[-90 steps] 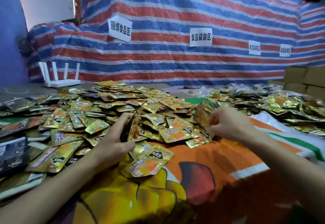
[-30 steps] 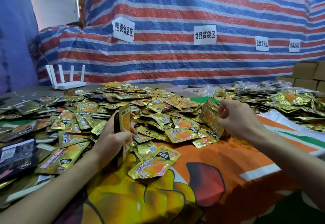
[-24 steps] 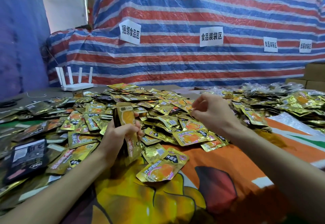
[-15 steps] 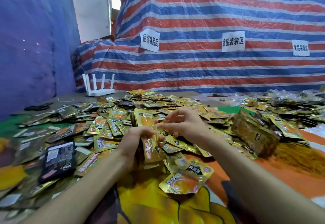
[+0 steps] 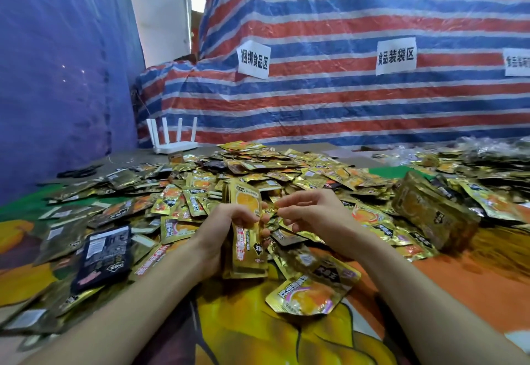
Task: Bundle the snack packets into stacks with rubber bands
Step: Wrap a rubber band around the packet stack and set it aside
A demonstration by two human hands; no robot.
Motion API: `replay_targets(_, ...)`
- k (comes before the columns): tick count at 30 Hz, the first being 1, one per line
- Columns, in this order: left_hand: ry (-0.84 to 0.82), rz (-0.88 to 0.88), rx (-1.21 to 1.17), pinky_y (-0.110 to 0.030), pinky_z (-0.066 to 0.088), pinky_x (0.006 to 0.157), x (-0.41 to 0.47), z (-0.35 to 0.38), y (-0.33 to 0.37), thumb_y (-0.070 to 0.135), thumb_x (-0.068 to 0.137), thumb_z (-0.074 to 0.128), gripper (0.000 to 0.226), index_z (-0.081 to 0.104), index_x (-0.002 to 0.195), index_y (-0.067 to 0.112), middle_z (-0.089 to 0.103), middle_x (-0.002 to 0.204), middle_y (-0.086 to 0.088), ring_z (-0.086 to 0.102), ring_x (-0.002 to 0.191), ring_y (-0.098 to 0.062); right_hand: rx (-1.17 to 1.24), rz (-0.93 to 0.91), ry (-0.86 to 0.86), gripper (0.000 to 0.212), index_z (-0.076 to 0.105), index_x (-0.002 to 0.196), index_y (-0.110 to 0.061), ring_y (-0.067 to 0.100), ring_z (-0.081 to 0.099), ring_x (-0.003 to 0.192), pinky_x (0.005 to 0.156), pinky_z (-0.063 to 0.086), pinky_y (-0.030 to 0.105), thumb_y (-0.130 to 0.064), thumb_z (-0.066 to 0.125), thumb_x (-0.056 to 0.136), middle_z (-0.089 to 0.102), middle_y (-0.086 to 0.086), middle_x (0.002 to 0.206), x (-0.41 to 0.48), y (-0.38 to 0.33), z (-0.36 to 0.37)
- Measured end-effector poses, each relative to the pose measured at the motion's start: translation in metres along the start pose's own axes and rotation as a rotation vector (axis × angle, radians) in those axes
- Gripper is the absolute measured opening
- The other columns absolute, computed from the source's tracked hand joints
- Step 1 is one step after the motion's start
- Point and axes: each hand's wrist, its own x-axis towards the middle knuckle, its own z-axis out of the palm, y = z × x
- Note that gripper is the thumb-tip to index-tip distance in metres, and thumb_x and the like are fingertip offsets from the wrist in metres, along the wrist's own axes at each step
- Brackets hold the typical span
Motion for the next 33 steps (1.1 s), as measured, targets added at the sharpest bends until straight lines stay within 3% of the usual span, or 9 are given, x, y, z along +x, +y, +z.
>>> replay_targets(6, -0.060, 0.001, -0.116, -0.037, 0.048, 0.064, 0.000, -0.004, 0.005, 0.001, 0.071, 0.047, 0.043, 0.055, 0.114, 0.001, 0.057, 0.078, -0.011, 0.055, 0.064, -0.024, 0.153, 0.090, -0.093, 0.012, 0.079, 0.094, -0.007, 0.014, 0.063, 0.069, 0.062, 0.051, 0.023, -0.001, 0.072, 0.087, 0.069, 0.007, 0.079, -0.001, -0.001, -0.004)
replay_targets(12, -0.062, 0.037, -0.182, -0.037, 0.049, 0.063, 0.000, -0.006, 0.008, 0.001, 0.076, 0.043, 0.039, 0.054, 0.114, -0.001, 0.055, 0.080, -0.012, 0.055, 0.063, -0.024, 0.247, 0.162, 0.007, 0.012, 0.080, 0.091, -0.008, 0.018, 0.067, 0.075, 0.072, 0.055, 0.028, 0.000, 0.072, 0.086, 0.072, 0.008, 0.085, 0.002, 0.001, -0.008)
replay_targets(17, -0.058, 0.056, -0.190, -0.036, 0.050, 0.063, -0.001, -0.008, 0.009, 0.001, 0.076, 0.043, 0.040, 0.055, 0.114, -0.002, 0.057, 0.079, -0.012, 0.055, 0.063, -0.024, 0.353, 0.211, 0.038, 0.025, 0.081, 0.088, -0.008, 0.022, 0.071, 0.083, 0.071, 0.059, 0.030, 0.004, 0.058, 0.090, 0.072, 0.009, 0.088, 0.005, 0.003, -0.001)
replay_targets(20, -0.070, 0.046, -0.148, -0.037, 0.050, 0.065, 0.001, -0.008, 0.007, 0.002, 0.076, 0.045, 0.042, 0.056, 0.116, -0.001, 0.057, 0.079, -0.011, 0.056, 0.063, -0.024, 0.273, 0.105, -0.091, 0.013, 0.081, 0.095, -0.013, 0.019, 0.069, 0.084, 0.072, 0.056, 0.030, -0.013, 0.069, 0.089, 0.072, 0.004, 0.086, 0.002, 0.004, 0.007)
replay_targets(23, -0.067, -0.004, -0.077, -0.034, 0.055, 0.058, 0.000, -0.008, 0.006, 0.005, 0.074, 0.049, 0.033, 0.062, 0.104, -0.001, 0.061, 0.074, -0.013, 0.058, 0.060, -0.025, 0.048, -0.095, -0.190, 0.029, 0.079, 0.102, -0.024, 0.017, 0.071, 0.095, 0.078, 0.057, 0.026, -0.023, 0.085, 0.074, 0.075, -0.001, 0.100, -0.003, 0.007, 0.013)
replay_targets(26, -0.042, -0.021, -0.053, -0.031, 0.056, 0.055, 0.001, -0.009, 0.006, 0.008, 0.072, 0.052, 0.035, 0.068, 0.102, 0.002, 0.066, 0.074, -0.015, 0.063, 0.058, -0.026, -0.154, -0.301, -0.121, 0.039, 0.078, 0.104, -0.025, 0.016, 0.071, 0.095, 0.073, 0.058, 0.027, -0.012, 0.091, 0.069, 0.074, -0.006, 0.102, -0.005, 0.010, 0.018)
replay_targets(29, -0.005, 0.009, -0.054, -0.031, 0.057, 0.055, 0.004, -0.010, 0.007, 0.006, 0.079, 0.049, 0.039, 0.065, 0.114, 0.001, 0.067, 0.080, -0.014, 0.065, 0.061, -0.025, -0.276, -0.462, -0.064, 0.026, 0.082, 0.093, -0.022, 0.012, 0.069, 0.095, 0.074, 0.056, 0.025, -0.010, 0.089, 0.072, 0.071, -0.003, 0.102, -0.004, 0.012, 0.020)
replay_targets(33, -0.008, -0.016, -0.027, -0.032, 0.056, 0.056, 0.003, -0.011, 0.007, 0.006, 0.080, 0.047, 0.039, 0.062, 0.116, 0.000, 0.064, 0.079, -0.013, 0.062, 0.060, -0.025, -0.365, -0.497, -0.026, 0.008, 0.082, 0.085, -0.016, 0.007, 0.067, 0.096, 0.073, 0.050, 0.020, -0.016, 0.085, 0.078, 0.070, -0.004, 0.099, -0.005, 0.010, 0.023)
